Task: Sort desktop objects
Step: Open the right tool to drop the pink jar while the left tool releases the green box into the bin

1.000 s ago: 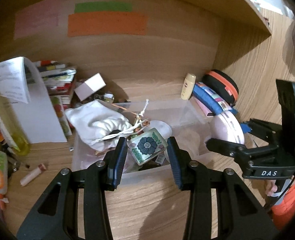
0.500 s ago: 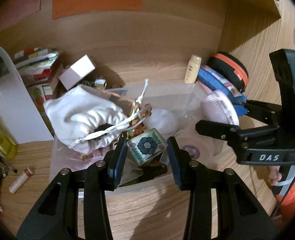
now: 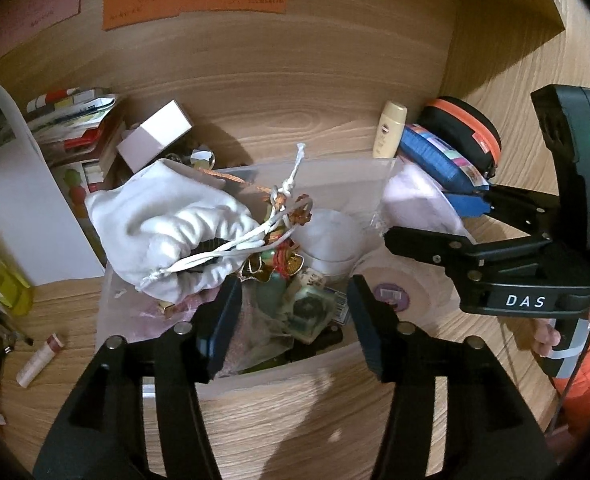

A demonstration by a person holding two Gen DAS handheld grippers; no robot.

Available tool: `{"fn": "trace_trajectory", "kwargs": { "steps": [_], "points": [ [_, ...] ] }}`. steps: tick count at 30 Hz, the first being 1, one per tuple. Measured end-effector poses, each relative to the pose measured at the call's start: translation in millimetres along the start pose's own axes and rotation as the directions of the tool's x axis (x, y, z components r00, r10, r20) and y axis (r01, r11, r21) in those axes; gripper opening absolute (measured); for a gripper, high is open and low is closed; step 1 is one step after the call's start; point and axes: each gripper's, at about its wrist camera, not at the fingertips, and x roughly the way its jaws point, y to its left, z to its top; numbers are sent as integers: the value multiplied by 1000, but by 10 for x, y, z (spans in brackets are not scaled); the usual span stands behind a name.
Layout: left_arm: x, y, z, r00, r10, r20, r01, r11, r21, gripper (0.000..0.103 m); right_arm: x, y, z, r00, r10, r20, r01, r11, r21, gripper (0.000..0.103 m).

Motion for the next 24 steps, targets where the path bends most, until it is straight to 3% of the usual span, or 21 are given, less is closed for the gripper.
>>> {"fn": "trace_trajectory", "kwargs": {
  "steps": [11,24],
  "points": [
    [-46,-17,1,1000,8,9,-8,1000,1,56,-207,75,-119,1000,-11,14,11,1000,1,67],
    [-347,-161,-65,981,175,78,-175,985,-4,73,-546,89,-357,998,-17,56,14,998,58,71]
  ]
}}
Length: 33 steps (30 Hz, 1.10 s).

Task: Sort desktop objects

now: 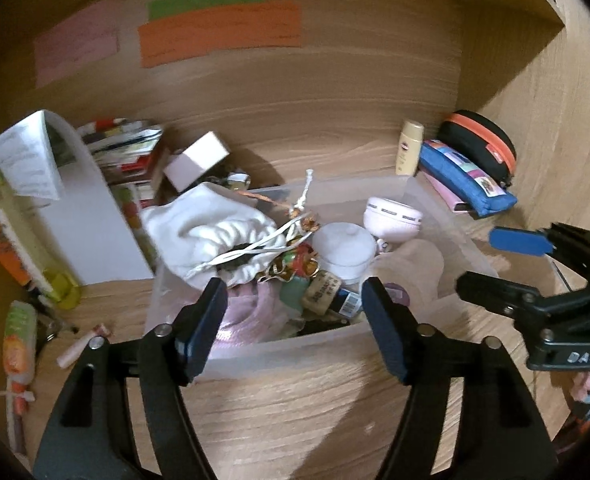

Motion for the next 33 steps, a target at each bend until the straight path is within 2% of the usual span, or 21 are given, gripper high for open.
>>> {"fn": "trace_trajectory", "kwargs": {
  "steps": [3,7,10,15,18,29,33],
  "points": [
    [-74,-17,-35,999,31,16,-31,1000,-3,75,-74,12,-43,1000,2,13,-2,1000,12,72],
    [-171,-46,-106,999,39,21,-39,999,0,76,-165,17,-93,999,2,35,-3,1000,19,81],
    [-203,-60,-153,998,53,22,-53,999,-3,80,-229,12,-128,999,6,47,-7,1000,27,81],
    [-208,-54,-198,998,68,13,-68,997,-33,81,-275,51,-169,999,3,49,-3,1000,14,81],
    [-198,-50,-210,998,67,12,-67,997,-42,91,-277,69,-188,999,2,43,-2,1000,9,81],
    [-204,-126,-242,997,76,19,-76,997,-20,92,-291,80,-204,999,2,38,-3,1000,7,81],
    [-227,-164,-243,994,102,36,-102,995,-7,97,-323,73,-197,999,-4,44,4,1000,-1,81]
  ]
}}
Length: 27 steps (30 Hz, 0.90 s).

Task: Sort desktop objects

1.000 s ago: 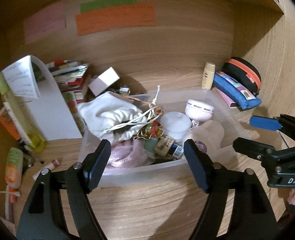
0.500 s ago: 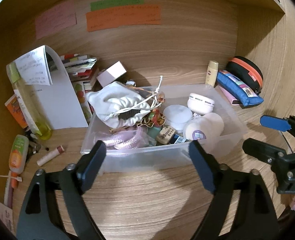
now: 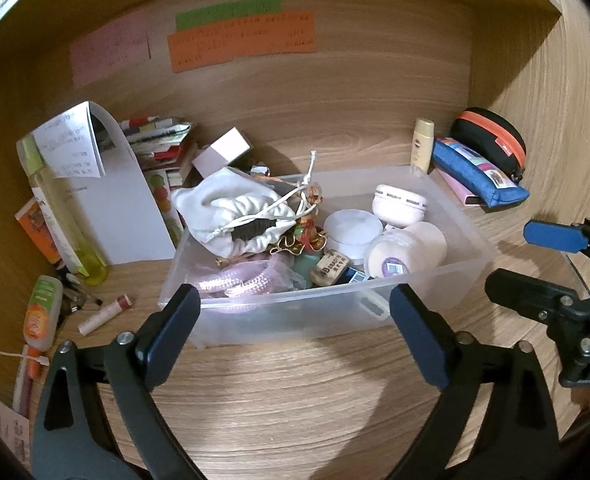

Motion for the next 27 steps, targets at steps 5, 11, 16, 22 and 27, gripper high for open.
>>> {"fn": "trace_trajectory", "kwargs": {
  "steps": [5,11,16,22,27],
  "points": [
    [-27,-8,19,1000,-3,13,3,1000,-7,97,-23,-4,2,1000,-2,2,2,1000,-7,81],
    [-19,-7,37,1000,-8,12,9,1000,-17,97,-31,-13,4,1000,2,5,-2,1000,-6,82],
    [-21,23,47,1000,-3,10,4,999,-35,98,-40,-12,1,1000,2,6,-2,1000,-6,82],
    [-16,31,48,1000,-4,8,4,999,-33,99,-42,-26,-11,1000,5,-1,-5,1000,2,82],
    [-1,26,52,1000,-16,-1,16,999,-34,102,-41,-30,1,1000,7,0,-7,1000,1,82]
  ]
}}
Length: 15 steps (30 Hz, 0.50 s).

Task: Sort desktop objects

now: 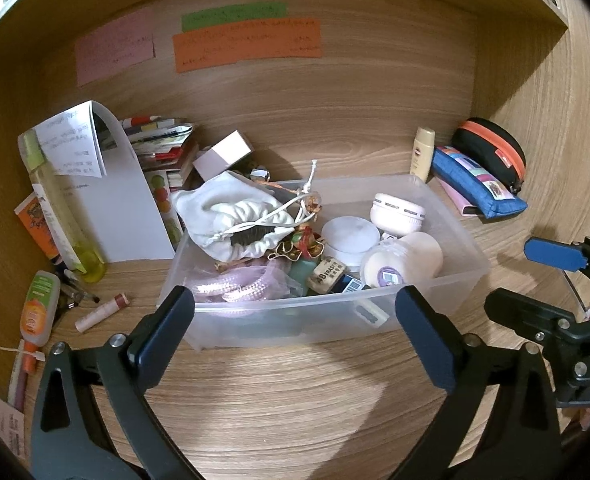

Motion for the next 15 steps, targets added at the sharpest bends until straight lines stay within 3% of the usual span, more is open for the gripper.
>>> {"fn": "trace_trajectory", "kwargs": {
  "steps": [15],
  "points": [
    [10,152,19,1000,-18,5,18,997,-71,102,-16,58,5,1000,-7,-1,7,1000,-23,82]
  ]
}}
